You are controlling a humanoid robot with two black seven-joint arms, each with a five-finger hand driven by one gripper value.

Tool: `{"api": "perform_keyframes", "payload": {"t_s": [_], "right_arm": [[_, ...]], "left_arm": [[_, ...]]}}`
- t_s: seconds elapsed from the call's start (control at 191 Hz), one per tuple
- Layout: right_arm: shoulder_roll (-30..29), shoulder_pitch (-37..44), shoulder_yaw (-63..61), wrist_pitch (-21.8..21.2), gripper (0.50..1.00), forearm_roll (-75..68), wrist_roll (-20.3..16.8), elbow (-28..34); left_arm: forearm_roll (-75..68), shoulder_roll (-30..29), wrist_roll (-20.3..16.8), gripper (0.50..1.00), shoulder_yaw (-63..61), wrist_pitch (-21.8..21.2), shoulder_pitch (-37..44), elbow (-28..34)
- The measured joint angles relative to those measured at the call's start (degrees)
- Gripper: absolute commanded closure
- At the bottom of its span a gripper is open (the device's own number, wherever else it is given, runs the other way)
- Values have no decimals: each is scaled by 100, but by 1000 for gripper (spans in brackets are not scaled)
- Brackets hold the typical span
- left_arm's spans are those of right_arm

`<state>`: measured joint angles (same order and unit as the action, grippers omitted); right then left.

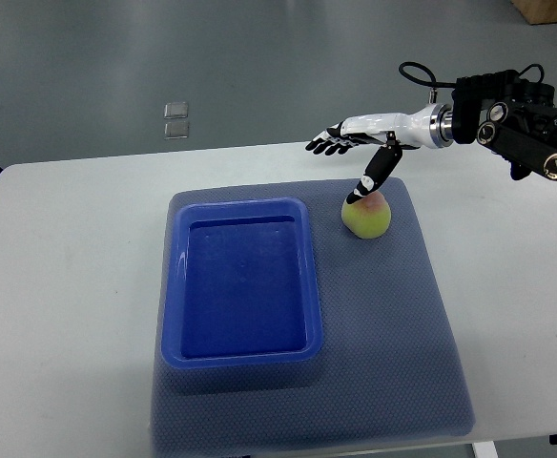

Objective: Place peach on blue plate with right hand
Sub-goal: 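Reach the open right hand down over the peach, then close the right hand fingers around the peach and lift it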

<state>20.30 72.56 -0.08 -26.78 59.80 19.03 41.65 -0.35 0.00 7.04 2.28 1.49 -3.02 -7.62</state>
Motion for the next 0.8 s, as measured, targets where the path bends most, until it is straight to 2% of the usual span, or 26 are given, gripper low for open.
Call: {"api": "perform_keyframes", "payload": {"t_s": [0.235, 0.523, 0.8], "right_arm": [[-100, 40, 366, 93, 572, 597, 10, 89], [-179, 4, 659, 705, 574, 1542, 4, 79], [-211, -18, 835, 805, 574, 1751, -4, 48]], "left_arm": [[0, 0, 0, 500, 4, 0, 1, 6], [0, 0, 0, 500, 9, 0, 1, 6], [0, 0, 0, 500, 9, 0, -5, 5]]}}
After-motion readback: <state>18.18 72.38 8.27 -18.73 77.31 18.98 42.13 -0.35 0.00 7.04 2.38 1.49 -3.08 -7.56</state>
